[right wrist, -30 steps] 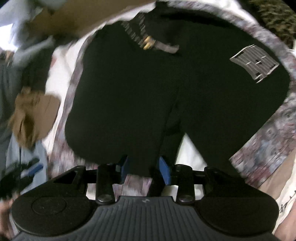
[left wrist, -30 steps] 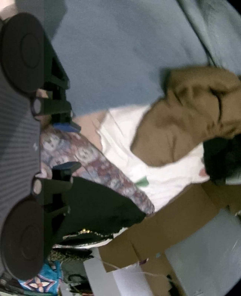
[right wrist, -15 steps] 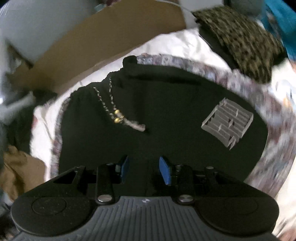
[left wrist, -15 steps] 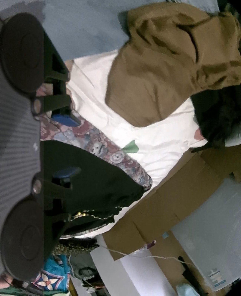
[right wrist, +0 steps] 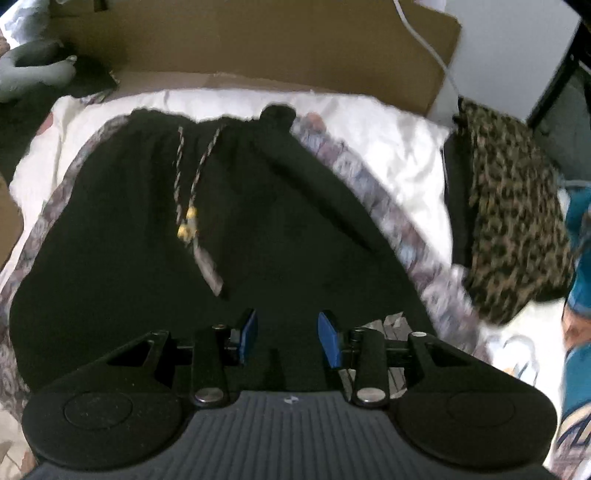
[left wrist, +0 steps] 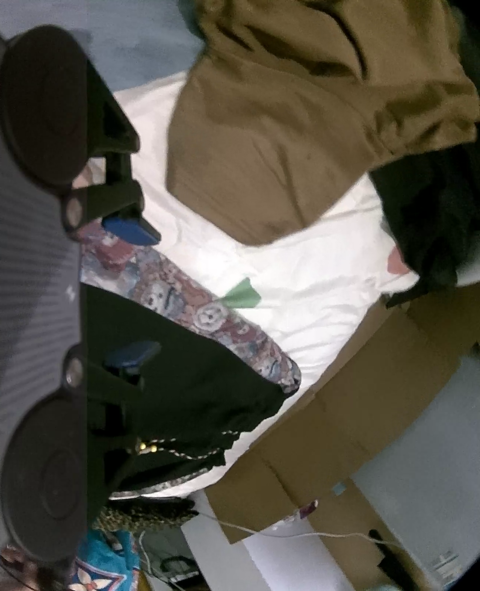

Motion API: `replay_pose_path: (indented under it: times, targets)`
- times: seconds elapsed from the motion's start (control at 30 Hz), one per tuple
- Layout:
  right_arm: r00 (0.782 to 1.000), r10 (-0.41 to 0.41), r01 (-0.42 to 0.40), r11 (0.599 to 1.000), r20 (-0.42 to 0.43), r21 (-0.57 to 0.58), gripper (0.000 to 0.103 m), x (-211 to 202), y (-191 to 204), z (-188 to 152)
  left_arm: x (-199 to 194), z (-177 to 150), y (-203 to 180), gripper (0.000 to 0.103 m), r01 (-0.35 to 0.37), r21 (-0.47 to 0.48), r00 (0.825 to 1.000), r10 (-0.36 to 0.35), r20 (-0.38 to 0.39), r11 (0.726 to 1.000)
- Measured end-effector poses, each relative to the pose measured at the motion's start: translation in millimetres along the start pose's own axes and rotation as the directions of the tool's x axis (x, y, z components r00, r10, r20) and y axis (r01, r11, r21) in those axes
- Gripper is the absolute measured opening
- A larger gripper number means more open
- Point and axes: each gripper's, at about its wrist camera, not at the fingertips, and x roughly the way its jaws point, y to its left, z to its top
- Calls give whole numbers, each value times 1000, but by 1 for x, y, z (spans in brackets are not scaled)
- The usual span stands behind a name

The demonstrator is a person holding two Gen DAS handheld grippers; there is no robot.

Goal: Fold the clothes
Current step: 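Lay the hoodie flat with the right gripper and open it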

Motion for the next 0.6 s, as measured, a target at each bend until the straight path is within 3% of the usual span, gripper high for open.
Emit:
replay_pose_path:
  times: [0.27,0.6]
  targets:
    - [991,53,-49,998,125,-38,51,-10,-14,54,17,24,-31,62,-42,82,999,43,-12,996]
    - [988,60,-52,997,146,-58,51,34,-59,52,51,50,-62,63,-91,150,996,92,2,984]
